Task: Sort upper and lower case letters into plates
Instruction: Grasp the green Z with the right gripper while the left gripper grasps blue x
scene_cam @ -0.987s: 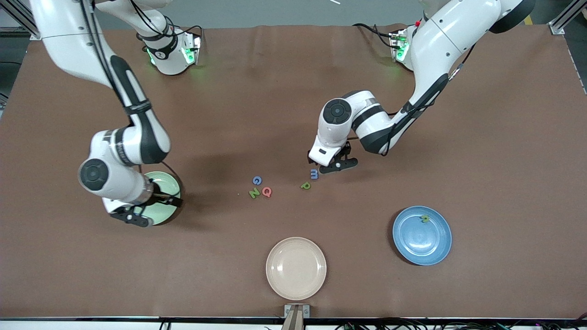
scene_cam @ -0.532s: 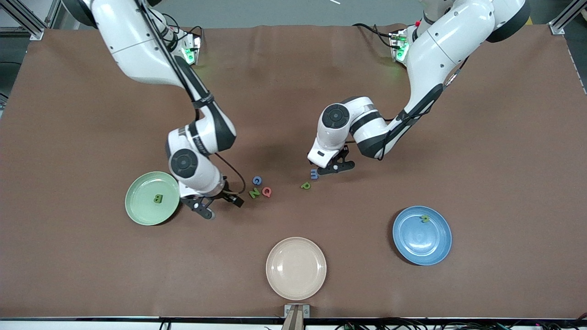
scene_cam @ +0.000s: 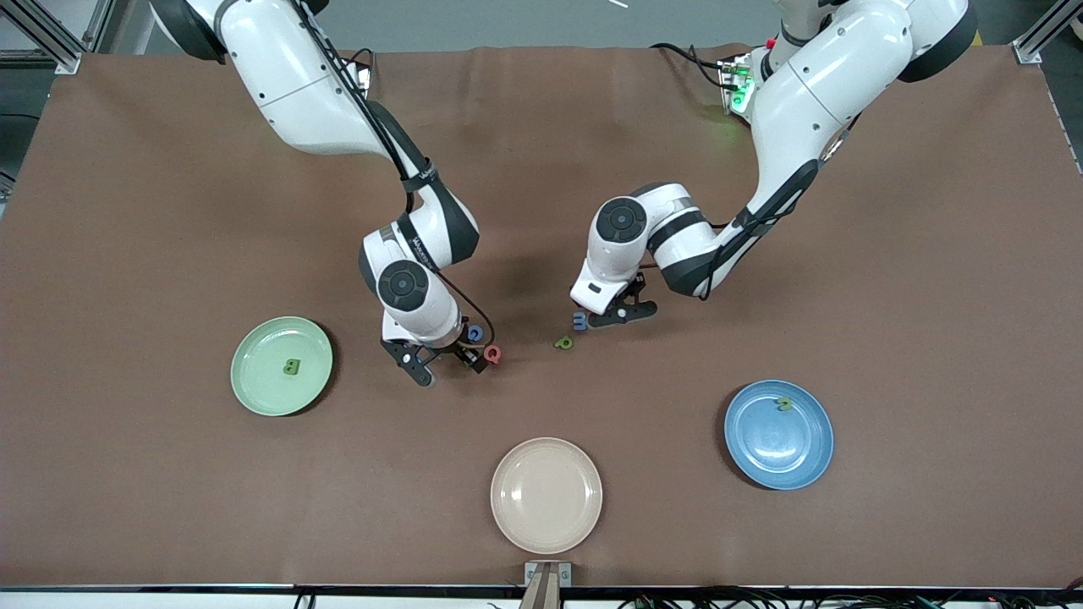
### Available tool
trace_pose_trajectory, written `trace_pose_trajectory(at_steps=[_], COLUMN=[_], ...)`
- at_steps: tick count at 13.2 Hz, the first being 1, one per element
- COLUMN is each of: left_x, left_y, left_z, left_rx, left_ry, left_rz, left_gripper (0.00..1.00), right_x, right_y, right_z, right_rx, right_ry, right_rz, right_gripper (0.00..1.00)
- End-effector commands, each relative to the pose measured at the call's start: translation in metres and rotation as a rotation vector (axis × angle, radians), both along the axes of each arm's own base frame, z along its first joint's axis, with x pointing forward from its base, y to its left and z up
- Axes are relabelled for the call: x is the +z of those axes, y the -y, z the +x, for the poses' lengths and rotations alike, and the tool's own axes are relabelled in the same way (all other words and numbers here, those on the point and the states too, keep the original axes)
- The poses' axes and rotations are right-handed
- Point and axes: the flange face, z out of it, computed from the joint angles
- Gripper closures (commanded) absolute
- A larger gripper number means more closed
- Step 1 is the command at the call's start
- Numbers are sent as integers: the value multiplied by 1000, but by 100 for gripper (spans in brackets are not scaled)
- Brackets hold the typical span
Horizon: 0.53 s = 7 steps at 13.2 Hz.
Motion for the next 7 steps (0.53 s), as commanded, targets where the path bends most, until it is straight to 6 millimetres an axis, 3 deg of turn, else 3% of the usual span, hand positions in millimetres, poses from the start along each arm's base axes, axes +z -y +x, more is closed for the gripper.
trace_pose_trajectory(at_steps=[1,3,6,7], left_x=[-6,-11,-3,5], left_y=[3,4,0,-4], left_z=[5,4,14,25], left_rx=[7,9,22,37], left_ry=[15,6,22,36], left_rz=[0,-3,-8,-10], left_gripper=[55,61,96,99], right_x=[-5,-8,-8,-4], right_y=[-6,-5,0,6], right_z=[3,3,5,9], right_rx=[-15,13,29,37], right_ry=[10,19,21,25], right_rz=[-11,-34,-53,-56], right_gripper=[22,40,98,100])
